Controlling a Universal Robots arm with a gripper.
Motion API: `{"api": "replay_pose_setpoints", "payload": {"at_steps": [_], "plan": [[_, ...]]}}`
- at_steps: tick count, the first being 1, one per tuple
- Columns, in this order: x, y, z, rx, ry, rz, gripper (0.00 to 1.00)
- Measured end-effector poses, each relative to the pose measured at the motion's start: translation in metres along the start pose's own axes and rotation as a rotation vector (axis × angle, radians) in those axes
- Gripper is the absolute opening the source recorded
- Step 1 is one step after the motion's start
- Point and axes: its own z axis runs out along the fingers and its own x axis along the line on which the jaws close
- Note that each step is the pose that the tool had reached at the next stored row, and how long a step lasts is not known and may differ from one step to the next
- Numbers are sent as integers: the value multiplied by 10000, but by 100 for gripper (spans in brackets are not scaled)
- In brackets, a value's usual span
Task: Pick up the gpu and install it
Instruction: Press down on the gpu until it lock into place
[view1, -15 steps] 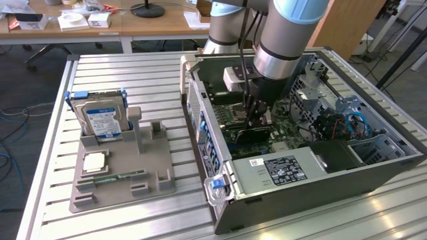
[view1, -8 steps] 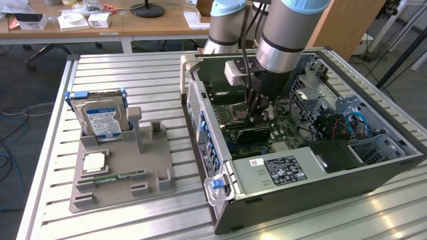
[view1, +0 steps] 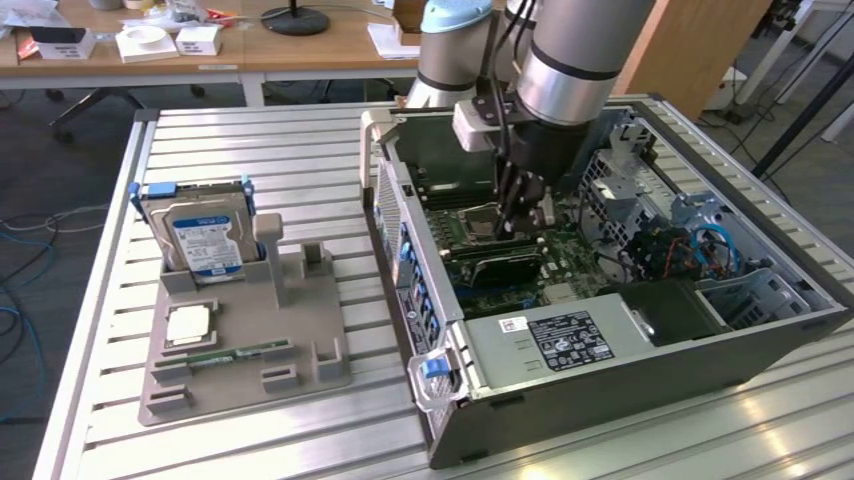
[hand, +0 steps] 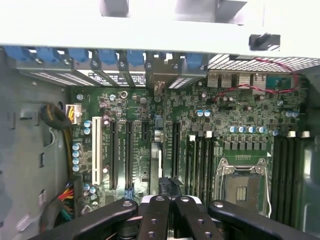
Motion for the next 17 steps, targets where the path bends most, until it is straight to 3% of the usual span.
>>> {"api": "replay_pose_setpoints", "payload": {"at_steps": [17], "plan": [[-32,3,-557,0,65,1,10]]}}
